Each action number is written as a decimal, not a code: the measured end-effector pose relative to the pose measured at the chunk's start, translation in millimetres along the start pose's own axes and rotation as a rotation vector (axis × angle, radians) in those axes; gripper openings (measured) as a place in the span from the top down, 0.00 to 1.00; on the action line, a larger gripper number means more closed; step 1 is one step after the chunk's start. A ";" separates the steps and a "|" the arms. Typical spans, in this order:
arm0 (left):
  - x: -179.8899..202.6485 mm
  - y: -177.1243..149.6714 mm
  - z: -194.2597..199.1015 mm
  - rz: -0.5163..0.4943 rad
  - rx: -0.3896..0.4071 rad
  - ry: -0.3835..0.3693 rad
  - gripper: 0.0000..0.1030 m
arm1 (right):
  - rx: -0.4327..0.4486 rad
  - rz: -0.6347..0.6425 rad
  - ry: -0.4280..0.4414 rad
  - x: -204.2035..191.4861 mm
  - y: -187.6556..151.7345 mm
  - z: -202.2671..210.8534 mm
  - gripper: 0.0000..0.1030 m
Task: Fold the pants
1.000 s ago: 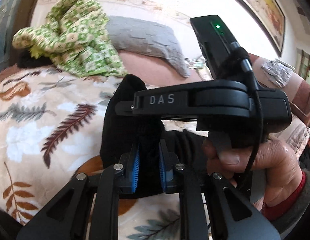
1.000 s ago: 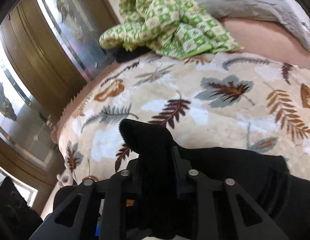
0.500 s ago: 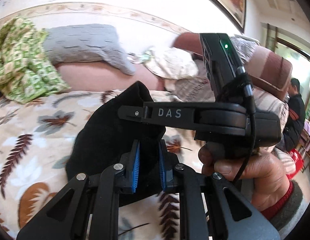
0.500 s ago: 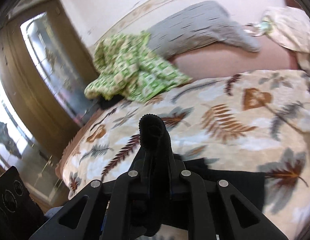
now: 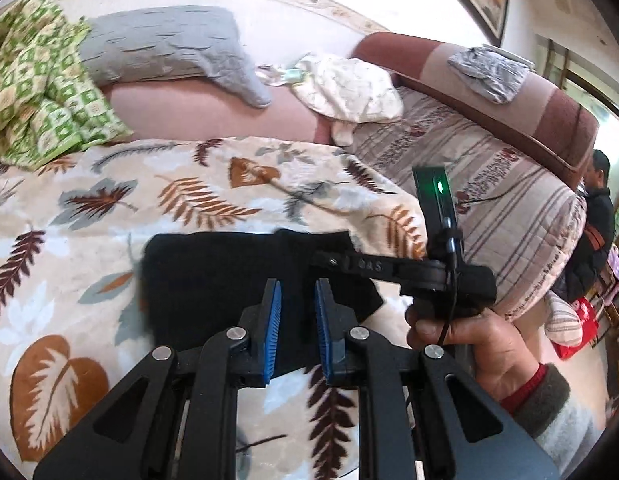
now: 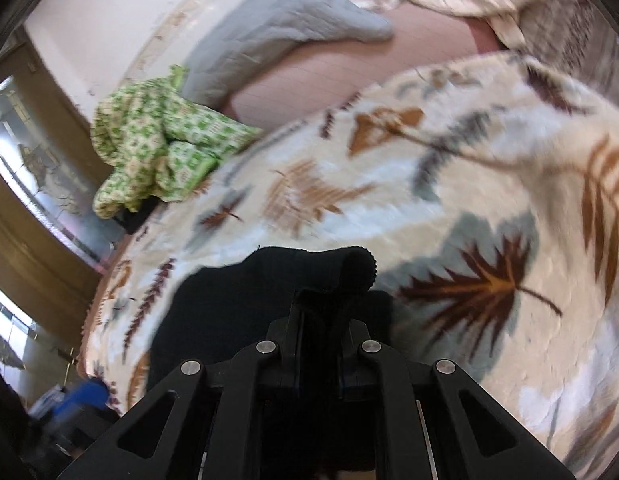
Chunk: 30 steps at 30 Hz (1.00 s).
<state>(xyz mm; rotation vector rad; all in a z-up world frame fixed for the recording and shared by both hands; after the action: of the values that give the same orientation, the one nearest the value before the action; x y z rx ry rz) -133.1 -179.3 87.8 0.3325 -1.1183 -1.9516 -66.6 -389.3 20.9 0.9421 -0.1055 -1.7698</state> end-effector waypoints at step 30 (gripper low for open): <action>-89.2 -17.6 -55.8 0.089 -0.153 0.241 0.80 | 0.066 0.058 0.056 -27.2 -26.7 45.6 0.88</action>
<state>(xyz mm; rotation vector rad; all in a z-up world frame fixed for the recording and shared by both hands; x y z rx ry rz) -55.6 -138.6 26.9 0.4157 -0.8107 -1.8503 -113.0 -371.8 53.7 1.0251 -0.1553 -1.6938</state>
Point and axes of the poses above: each gripper's, at about its wrist camera, not at the fingertips, and z roughly against the way its jaws point, x to its right, y to its top, the point moved 4 cm from there along -z, roughly the way its jaws point, and after that the axes turned 7 degrees about -z, right-handed, at the moved point
